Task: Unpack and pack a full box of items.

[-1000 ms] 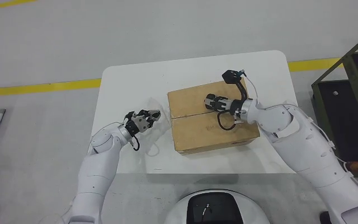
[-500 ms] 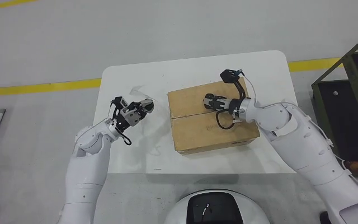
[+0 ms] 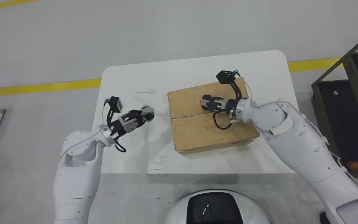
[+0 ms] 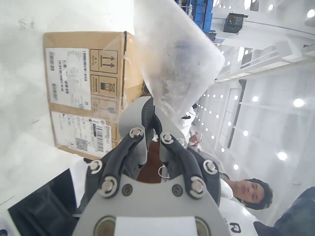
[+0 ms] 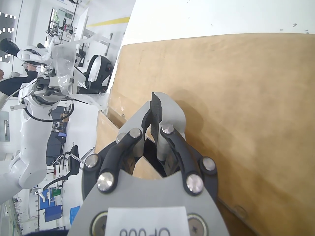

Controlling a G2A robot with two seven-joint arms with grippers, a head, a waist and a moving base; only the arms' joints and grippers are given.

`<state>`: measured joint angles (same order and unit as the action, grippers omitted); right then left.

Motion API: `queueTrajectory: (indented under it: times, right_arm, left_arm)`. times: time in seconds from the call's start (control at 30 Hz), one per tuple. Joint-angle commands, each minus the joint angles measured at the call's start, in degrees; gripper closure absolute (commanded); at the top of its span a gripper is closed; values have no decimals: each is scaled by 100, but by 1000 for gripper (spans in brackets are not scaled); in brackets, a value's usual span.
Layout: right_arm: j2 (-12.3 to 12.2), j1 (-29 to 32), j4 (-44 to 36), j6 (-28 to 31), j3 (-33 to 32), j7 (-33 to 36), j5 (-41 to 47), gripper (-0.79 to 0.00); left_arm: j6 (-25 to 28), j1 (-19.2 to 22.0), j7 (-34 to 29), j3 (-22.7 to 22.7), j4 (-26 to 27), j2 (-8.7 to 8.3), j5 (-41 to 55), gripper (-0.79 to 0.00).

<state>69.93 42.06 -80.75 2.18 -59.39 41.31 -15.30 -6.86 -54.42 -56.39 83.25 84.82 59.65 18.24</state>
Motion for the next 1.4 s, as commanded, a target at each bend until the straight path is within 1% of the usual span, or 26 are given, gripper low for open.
queueTrajectory:
  times: [0.0,0.23,0.33,0.47,0.63,0.83,1.0,1.23,1.37]
  right_arm:
    - [1,15,-29,60,-11,-15,9,0]
    - [-15,143,-238,373,-68,44,62,0]
    - [-51,265,-376,534,-115,216,-15,0]
    - [-79,398,-468,675,-152,320,-48,0]
    - [-68,450,-338,590,-143,205,-10,0]
    - [-32,409,-202,507,-74,88,46,0]
    - [-9,368,-226,467,-1,60,-12,0]
    - [-8,497,-433,333,-25,-116,-115,0]
    - [-64,751,-804,176,-337,-428,-198,0]
  left_arm:
    - [-59,-116,122,119,102,-25,-44,0]
    - [-594,-342,386,286,320,-102,-412,0]
    - [-755,-417,435,357,428,-129,-478,0]
    - [-841,-485,381,426,607,-140,-214,0]
    - [-838,-481,283,345,871,-147,-80,0]
    - [-634,-350,77,27,1222,-151,-246,0]
    - [-543,-98,13,-344,1329,-127,-353,0]
    - [-475,421,30,-977,1123,-56,-575,0]
    - [-449,636,3,-1315,868,-14,-725,0]
